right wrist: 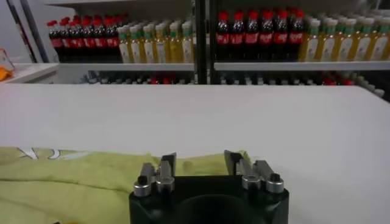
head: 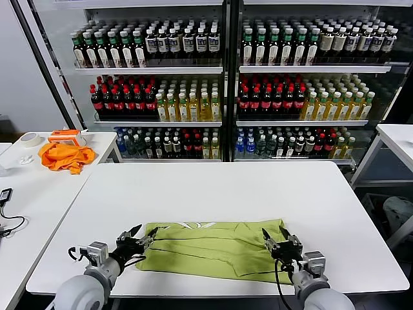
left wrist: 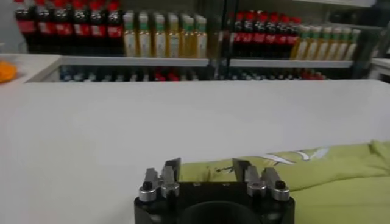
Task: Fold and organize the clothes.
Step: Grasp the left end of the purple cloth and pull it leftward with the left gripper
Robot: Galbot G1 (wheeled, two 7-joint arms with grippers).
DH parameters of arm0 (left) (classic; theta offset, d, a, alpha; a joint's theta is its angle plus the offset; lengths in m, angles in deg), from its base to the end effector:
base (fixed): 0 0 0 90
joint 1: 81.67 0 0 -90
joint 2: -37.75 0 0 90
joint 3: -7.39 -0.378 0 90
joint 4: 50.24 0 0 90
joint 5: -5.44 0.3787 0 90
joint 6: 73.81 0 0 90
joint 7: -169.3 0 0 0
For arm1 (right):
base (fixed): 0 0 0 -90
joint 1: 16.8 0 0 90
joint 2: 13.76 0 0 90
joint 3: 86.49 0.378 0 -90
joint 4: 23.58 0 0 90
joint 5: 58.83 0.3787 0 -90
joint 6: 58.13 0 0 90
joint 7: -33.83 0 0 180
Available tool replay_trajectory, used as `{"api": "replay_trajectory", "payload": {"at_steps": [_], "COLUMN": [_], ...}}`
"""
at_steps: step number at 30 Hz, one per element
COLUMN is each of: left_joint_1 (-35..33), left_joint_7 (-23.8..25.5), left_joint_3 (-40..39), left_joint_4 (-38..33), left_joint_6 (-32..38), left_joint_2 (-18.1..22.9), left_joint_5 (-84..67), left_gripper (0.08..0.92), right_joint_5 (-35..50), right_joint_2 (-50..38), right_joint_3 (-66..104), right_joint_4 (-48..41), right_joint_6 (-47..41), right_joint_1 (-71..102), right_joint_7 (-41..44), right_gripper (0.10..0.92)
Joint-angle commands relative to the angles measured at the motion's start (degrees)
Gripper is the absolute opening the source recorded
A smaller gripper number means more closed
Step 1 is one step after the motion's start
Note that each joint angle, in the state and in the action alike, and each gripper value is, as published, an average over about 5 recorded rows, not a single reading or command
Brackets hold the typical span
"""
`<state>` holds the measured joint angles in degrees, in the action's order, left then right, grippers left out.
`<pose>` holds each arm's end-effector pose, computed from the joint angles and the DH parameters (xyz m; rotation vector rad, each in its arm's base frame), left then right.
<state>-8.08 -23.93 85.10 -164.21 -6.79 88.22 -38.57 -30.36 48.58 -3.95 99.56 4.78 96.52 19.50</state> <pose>0.2623 0.0859 -0.3063 -0.2957 -2.6154 0.0514 0.2212 -0.0429 -0.2811 0.1906 -2.7171 0.0190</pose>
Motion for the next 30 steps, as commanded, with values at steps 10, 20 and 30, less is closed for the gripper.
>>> {"api": "replay_trajectory", "payload": {"at_steps": [10,20,30], "left_joint_1": [2.14,2.25,2.40], "left_joint_7": [-16.84,-16.80,-14.98], "left_joint_3": [-6.93,-8.49,-9.17], "left_joint_4": [2.11,2.41,2.50], "left_joint_6": [0.40,0.74,0.77], "left_joint_2": [5.17,5.84,7.68], "left_joint_5": [-1.60,-0.85,4.22], "left_gripper": [0.782,0.502,0.208], "right_joint_5": [-1.97,-2.64,-2.41], "right_joint_2": [0.69,1.54,1.37], "right_joint_3": [2.03,1.03,1.38], "right_joint_4": [0.48,-0.17,0.21], "right_joint_6": [1.02,1.42,1.65], "right_joint_1": [3.63,3.52,3.57], "right_joint_7": [0.02,0.04,0.14], "right_gripper": [0.822,0.823,0.823]}}
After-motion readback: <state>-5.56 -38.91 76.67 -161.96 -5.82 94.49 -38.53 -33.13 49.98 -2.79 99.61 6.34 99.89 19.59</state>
